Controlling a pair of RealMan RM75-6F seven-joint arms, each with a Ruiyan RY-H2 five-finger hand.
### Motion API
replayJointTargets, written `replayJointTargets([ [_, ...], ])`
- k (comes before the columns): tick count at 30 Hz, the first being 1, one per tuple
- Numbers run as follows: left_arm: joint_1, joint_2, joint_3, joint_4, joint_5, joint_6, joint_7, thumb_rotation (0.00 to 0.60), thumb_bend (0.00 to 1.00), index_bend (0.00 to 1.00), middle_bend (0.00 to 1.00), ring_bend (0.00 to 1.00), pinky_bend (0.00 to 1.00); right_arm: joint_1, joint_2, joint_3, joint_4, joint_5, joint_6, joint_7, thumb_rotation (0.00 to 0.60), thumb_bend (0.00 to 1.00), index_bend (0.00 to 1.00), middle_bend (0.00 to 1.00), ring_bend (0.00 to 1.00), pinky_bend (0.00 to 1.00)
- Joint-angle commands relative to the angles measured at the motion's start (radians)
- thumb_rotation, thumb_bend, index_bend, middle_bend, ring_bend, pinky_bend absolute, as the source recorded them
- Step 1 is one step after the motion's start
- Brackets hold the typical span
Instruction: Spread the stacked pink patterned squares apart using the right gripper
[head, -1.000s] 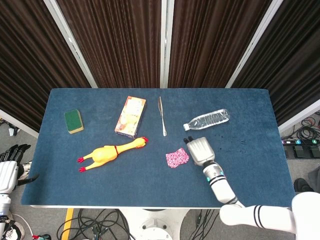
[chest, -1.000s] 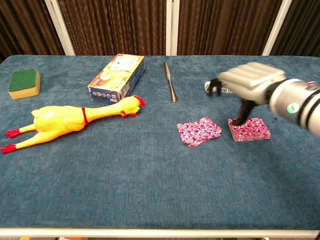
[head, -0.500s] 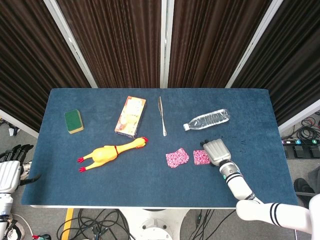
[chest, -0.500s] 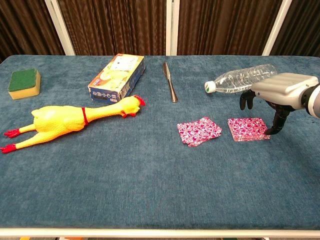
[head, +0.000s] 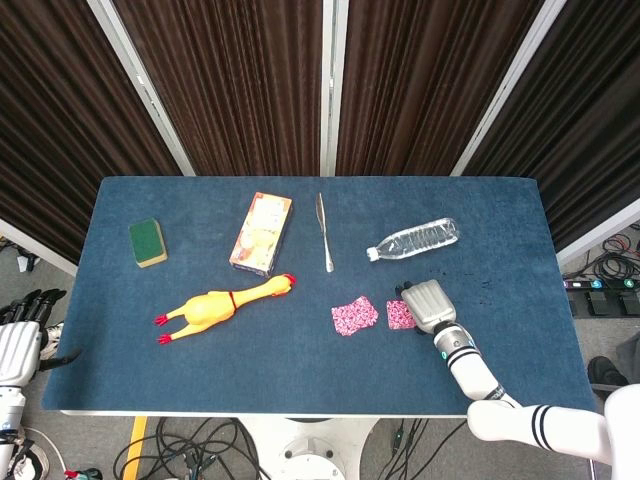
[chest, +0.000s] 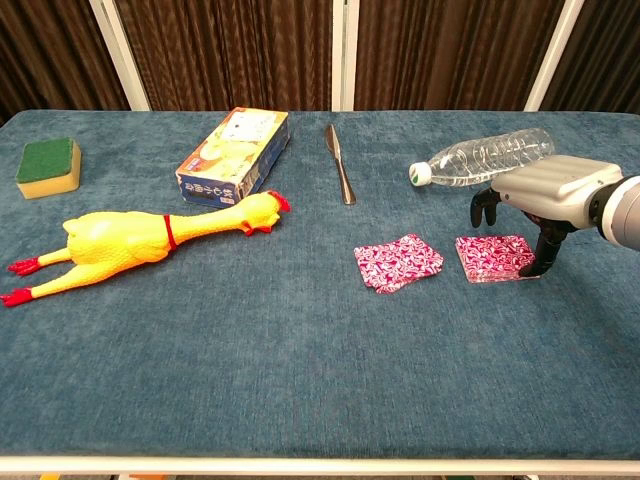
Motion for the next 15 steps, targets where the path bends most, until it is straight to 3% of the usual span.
replayJointTargets([
  [1,0.001,0.0,0.0,0.002,0.0,0.0,-0.001,0.6,0.03,0.16,0.14,0.08,0.18,0.002,-0.006,-0.002,0.002,0.0,-0.004,0.004,0.6,0.06,0.29,0.29,0.76,0.9],
  [15,0.003,-0.006,-0.001,0.015,-0.004,-0.001,-0.011,0.6,0.03,0.16,0.14,0.08,0.18,0.01,-0.036,-0.008,0.024,0.01,0.003,-0.001,0.6,0.06,0.32,0.32,0.76,0.9],
])
